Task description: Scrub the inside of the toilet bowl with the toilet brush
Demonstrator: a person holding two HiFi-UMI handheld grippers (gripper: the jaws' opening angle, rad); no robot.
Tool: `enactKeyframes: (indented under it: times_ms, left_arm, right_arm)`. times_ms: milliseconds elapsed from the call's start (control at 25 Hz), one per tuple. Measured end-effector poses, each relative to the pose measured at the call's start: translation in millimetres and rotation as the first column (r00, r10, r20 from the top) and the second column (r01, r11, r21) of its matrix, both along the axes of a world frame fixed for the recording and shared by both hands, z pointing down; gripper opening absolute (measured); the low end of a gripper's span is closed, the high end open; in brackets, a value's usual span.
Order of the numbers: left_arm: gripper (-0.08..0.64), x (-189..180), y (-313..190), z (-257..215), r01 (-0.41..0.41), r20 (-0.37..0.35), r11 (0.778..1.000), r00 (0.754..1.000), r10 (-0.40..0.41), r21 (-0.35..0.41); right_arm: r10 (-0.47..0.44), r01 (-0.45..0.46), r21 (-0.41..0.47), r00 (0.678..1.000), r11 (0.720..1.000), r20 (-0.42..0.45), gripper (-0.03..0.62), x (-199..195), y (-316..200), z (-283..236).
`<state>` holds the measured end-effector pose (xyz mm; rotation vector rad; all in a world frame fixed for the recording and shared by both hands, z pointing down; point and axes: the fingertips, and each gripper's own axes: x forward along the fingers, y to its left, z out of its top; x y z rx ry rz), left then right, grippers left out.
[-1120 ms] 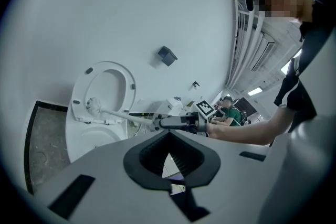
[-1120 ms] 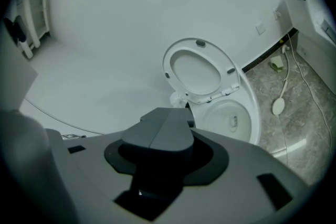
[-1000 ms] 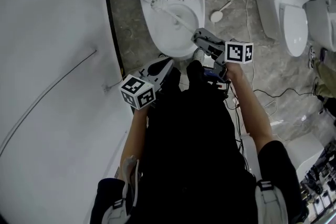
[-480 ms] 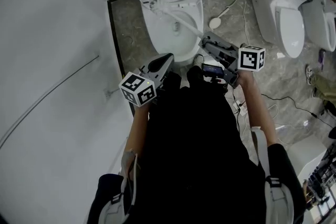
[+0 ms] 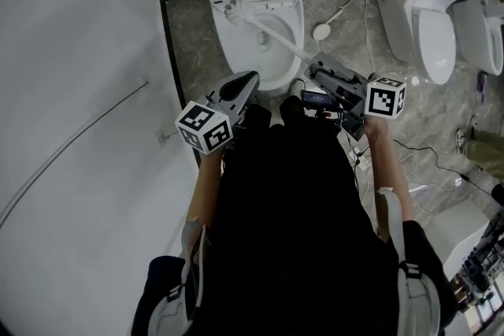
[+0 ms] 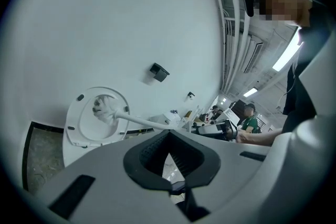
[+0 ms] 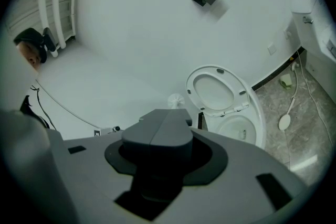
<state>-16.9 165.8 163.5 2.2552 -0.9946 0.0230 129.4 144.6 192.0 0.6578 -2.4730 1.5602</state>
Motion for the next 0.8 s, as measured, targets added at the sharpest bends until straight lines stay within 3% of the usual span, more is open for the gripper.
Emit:
enactKeyframes:
  times_ms: [800]
  left_arm:
    - [0.008, 3, 3, -2, 0.002, -0.005, 1.000, 1.000, -0.002, 0.011]
  right_arm:
    - [-0.006, 0.006, 0.017, 1.000, 1.000, -0.027, 0.184, -2, 2, -4]
